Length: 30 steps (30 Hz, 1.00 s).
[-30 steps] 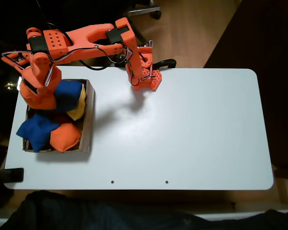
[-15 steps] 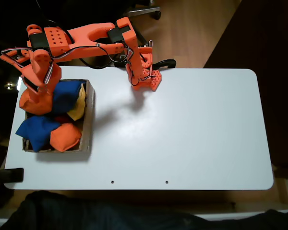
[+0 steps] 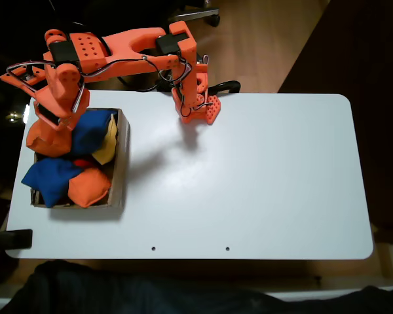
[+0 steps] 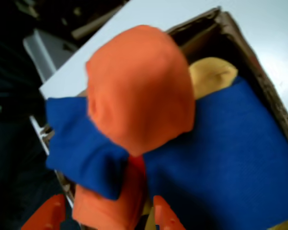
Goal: Grasp a bag and put it in the box.
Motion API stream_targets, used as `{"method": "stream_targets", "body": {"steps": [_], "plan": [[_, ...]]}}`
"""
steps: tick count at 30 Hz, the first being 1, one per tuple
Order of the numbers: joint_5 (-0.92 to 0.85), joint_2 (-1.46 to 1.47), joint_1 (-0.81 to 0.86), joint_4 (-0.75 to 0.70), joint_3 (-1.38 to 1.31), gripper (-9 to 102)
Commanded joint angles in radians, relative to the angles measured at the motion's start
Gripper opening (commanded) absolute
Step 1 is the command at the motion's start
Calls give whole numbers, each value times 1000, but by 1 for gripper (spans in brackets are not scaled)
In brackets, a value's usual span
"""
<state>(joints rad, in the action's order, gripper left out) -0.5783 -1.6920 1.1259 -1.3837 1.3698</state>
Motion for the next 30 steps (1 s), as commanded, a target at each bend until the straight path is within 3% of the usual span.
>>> {"method": "stream_targets", "body": {"steps": [1, 8, 24, 30], "plan": [[-11, -67, -5, 21, 14, 40], [-14, -133, -26, 49, 66, 43], [-32, -284, -66, 95, 210, 67], [-63, -334, -100, 109, 239, 71]]}}
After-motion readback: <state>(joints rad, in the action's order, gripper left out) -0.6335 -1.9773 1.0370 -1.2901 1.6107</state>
